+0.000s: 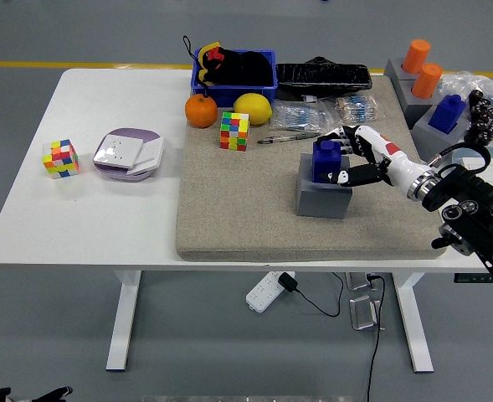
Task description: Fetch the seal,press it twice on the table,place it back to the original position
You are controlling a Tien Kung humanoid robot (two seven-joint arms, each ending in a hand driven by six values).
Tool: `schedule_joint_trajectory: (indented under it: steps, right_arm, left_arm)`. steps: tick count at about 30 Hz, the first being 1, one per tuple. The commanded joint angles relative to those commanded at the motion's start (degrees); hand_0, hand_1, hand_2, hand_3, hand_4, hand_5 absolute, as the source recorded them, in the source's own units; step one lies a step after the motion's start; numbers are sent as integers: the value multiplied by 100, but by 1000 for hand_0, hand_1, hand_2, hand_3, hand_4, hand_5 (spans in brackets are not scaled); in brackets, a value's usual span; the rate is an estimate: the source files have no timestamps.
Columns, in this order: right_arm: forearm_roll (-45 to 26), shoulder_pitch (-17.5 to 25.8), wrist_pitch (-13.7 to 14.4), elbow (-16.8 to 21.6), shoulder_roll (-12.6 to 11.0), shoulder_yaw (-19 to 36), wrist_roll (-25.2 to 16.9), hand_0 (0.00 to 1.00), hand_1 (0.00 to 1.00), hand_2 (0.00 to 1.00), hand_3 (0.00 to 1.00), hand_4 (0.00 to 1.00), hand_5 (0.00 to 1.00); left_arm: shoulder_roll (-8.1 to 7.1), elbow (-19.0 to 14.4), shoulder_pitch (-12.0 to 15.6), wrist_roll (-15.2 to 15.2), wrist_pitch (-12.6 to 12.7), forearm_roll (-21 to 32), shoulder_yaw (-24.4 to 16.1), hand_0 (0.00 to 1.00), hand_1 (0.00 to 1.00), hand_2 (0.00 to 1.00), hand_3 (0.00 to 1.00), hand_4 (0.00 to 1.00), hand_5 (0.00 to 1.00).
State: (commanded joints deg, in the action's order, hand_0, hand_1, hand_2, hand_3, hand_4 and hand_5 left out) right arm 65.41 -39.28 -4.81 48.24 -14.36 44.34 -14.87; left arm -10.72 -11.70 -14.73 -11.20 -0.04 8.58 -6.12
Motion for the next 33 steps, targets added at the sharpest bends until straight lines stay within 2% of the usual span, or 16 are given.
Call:
schedule_joint_trajectory:
  steps: [3, 33]
  right_arm:
    - [3, 6, 2, 1, 3, -6, -4, 772, 817, 797, 793, 943, 2]
    - [-17, -32, 22, -24, -22, 84, -35, 756, 794, 781, 774, 962, 2]
  left_arm:
    - [-1, 0, 7, -2, 0, 0, -2, 813, 785, 763, 805, 683, 418]
    - [-43, -13, 14, -28, 0, -70, -32, 813, 786, 763, 805, 683, 419]
